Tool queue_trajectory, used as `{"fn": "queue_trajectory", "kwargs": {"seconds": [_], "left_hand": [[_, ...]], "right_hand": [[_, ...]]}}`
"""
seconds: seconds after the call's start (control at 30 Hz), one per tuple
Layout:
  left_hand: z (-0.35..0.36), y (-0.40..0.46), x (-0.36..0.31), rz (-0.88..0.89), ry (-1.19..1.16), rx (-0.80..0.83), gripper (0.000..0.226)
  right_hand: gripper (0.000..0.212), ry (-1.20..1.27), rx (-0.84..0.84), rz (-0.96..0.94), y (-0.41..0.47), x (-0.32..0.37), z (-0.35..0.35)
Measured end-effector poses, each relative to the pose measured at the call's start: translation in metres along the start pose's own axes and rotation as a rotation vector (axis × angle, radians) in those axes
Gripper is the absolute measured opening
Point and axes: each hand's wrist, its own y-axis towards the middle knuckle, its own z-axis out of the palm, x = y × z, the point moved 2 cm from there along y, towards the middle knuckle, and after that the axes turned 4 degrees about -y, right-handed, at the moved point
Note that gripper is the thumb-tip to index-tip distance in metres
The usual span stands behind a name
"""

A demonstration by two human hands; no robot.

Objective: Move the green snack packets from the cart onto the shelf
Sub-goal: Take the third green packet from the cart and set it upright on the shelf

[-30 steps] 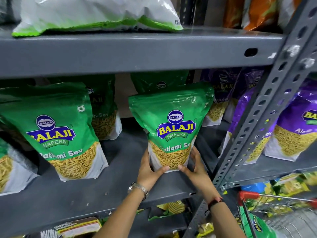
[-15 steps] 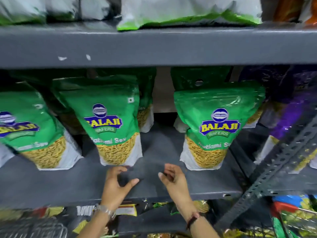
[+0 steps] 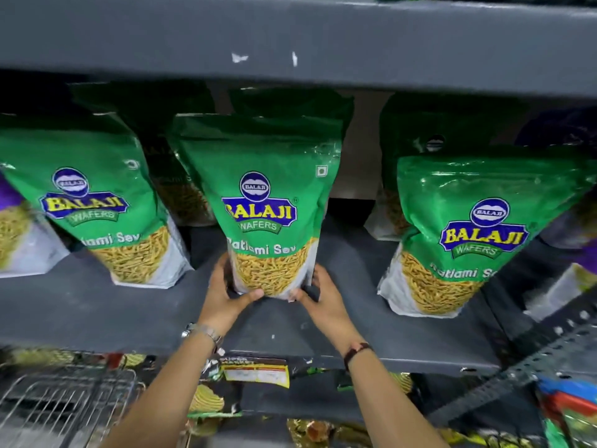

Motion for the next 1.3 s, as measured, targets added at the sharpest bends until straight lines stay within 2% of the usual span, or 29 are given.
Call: {"fn": "queue_trajectory", "kwargs": {"seconds": [0.1, 0.17, 0.33, 0.4, 0.43, 0.5, 0.53, 0.63, 0.7, 0.77, 0.87, 0.97, 1.03, 1.13, 1.3], "left_hand": [[0.007, -0.007, -0.002, 0.025, 0.031, -0.021, 0.097], [0.008, -0.01, -0.001, 0.032, 0.077, -0.024, 0.103], [0.011, -0.017, -0.003, 0.033, 0.159, -0.052, 0.107], [0.009, -0.02, -0.004, 0.045, 0.18, -0.058, 0.108], [0.007, -0.023, -0.004, 0.045, 0.19, -0.076, 0.106], [-0.005, -0.027, -0.002, 0.047, 0.198, -0.158, 0.094], [-0.013, -0.03, -0.001, 0.056, 0.204, -0.211, 0.087], [-0.055, -0.036, 0.002, 0.063, 0.232, -0.369, 0.073], [-0.091, -0.033, 0.007, 0.039, 0.232, -0.462, 0.075], [-0.126, -0.026, 0.009, 0.005, 0.209, -0.511, 0.083], [-0.165, -0.009, 0.008, -0.014, 0.173, -0.462, 0.095], [-0.192, 0.012, 0.008, -0.021, 0.131, -0.322, 0.099], [-0.202, 0.024, 0.007, -0.028, 0.11, -0.194, 0.096], [-0.205, 0.032, 0.008, -0.035, 0.099, -0.045, 0.098], [-0.206, 0.022, 0.009, -0.067, 0.049, -0.032, 0.094]], "right_hand": [[0.044, 0.001, 0.046, 0.024, -0.01, 0.001, -0.008], [0.045, -0.018, 0.041, 0.025, -0.012, -0.003, -0.011], [0.062, -0.021, 0.037, 0.069, -0.019, -0.002, -0.012], [0.067, -0.003, -0.1, 0.088, -0.027, -0.002, -0.01], [0.062, 0.013, -0.207, 0.102, -0.034, -0.003, -0.007], [0.037, 0.053, -0.374, 0.096, -0.049, -0.006, 0.007], [0.028, 0.065, -0.385, 0.074, -0.058, -0.005, 0.019], [0.028, 0.03, -0.21, -0.012, -0.069, 0.007, 0.067], [0.027, -0.021, -0.036, -0.052, -0.06, 0.022, 0.101], [0.037, -0.049, 0.109, -0.08, -0.04, 0.037, 0.131], [0.067, -0.056, 0.161, -0.07, -0.001, 0.054, 0.158], [0.089, 0.011, 0.216, -0.042, 0.033, 0.063, 0.177], [0.088, 0.04, 0.26, -0.053, 0.047, 0.064, 0.189], [0.076, 0.009, 0.228, -0.081, 0.05, 0.066, 0.197], [0.076, -0.029, 0.173, -0.042, 0.037, 0.066, 0.194]]}}
